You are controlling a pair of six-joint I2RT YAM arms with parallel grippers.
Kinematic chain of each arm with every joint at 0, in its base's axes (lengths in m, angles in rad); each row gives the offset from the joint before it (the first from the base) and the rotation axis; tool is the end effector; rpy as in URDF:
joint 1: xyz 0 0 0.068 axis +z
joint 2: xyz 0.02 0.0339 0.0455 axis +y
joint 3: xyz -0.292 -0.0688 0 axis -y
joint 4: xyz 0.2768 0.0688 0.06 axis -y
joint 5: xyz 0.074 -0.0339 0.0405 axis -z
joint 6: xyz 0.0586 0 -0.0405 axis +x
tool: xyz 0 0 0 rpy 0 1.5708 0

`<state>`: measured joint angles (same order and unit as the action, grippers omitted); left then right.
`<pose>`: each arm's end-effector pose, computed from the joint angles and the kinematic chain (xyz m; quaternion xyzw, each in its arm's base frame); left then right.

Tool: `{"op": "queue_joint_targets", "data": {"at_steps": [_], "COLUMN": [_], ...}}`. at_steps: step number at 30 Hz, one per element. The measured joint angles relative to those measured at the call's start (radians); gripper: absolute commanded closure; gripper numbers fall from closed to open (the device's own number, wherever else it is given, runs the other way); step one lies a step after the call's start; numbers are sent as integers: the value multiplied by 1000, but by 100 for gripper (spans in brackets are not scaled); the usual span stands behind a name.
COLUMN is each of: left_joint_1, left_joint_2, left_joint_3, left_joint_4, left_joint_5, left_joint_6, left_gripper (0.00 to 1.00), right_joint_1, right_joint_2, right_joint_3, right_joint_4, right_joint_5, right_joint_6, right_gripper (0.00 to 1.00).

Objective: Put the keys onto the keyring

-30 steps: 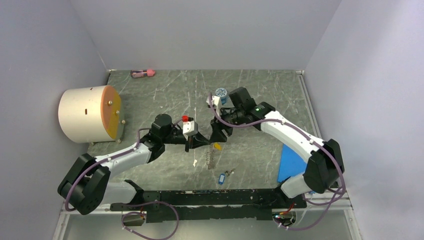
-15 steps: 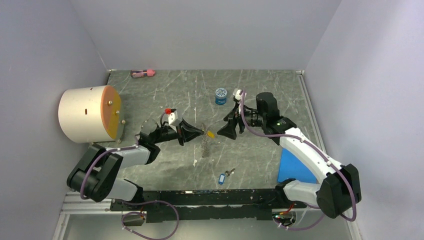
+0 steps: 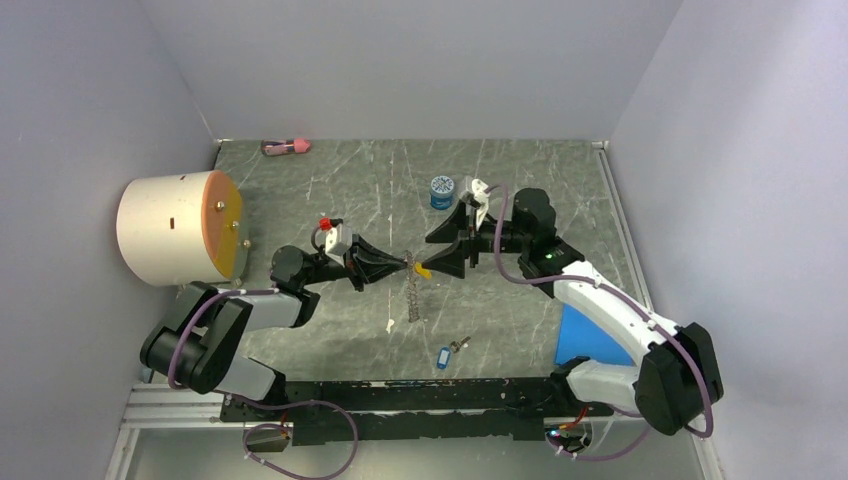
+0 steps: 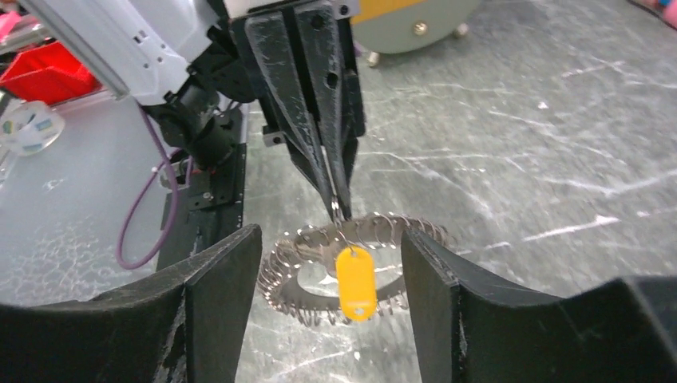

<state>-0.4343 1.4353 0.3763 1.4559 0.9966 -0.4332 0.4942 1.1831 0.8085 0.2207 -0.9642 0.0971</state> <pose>0.2206 -0.1566 0.2318 0.3982 0.4863 -0.5476 0.5524 0.2371 0.1825 0.3219 -0.4285 0.6001 0.5048 0.4489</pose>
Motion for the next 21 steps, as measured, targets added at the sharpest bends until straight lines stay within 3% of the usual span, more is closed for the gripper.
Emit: {"op": "queue_joint_targets", "data": {"at_steps": [9, 12, 21], "left_joint_1": [0, 0, 0], "left_joint_2": [0, -6, -16], "left_joint_3": [1, 1, 12], "left_joint_4": [3, 3, 6], "left_joint_5": [20, 19, 21], "left_joint_6": [-11, -17, -31], "left_gripper": [97, 97, 97], "right_joint_1": [73, 75, 91], "right_joint_2": [108, 135, 185], "right_joint_3": [13, 13, 27], "right_joint_4": [50, 50, 64], "right_joint_5": [-18, -18, -40], "right_joint_6": [5, 3, 8], "right_gripper": [52, 61, 68]}}
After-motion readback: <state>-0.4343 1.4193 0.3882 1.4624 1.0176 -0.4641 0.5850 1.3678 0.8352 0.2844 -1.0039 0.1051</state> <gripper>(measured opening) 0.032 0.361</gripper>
